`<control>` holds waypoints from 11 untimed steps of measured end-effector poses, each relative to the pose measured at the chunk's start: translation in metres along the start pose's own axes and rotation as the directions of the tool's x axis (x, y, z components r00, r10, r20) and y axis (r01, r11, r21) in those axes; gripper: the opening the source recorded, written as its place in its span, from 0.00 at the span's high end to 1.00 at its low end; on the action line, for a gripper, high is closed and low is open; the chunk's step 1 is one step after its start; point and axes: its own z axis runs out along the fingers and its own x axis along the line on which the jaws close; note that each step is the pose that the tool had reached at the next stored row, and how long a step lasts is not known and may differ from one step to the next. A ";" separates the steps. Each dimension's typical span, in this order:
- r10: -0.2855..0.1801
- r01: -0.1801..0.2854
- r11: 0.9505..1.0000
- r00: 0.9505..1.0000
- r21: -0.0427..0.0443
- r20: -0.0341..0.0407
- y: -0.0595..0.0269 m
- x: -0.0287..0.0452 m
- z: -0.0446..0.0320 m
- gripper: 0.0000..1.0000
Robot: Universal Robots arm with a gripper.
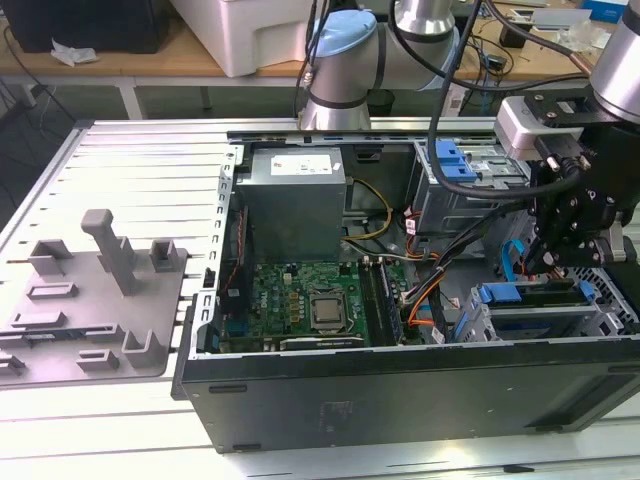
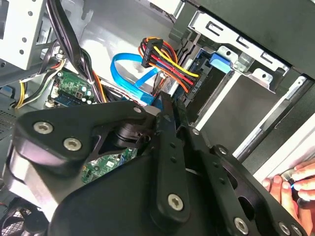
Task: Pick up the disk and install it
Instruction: 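Insert the second disk wire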
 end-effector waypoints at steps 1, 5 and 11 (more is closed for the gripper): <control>0.000 0.000 1.000 1.000 0.000 0.000 0.0000 0.0000 0.0000 0.84; 0.000 0.000 1.000 1.000 0.000 -0.009 0.0000 -0.0001 -0.0002 0.84; -0.005 0.005 1.000 0.996 0.002 -0.086 0.0003 -0.0072 0.0002 0.84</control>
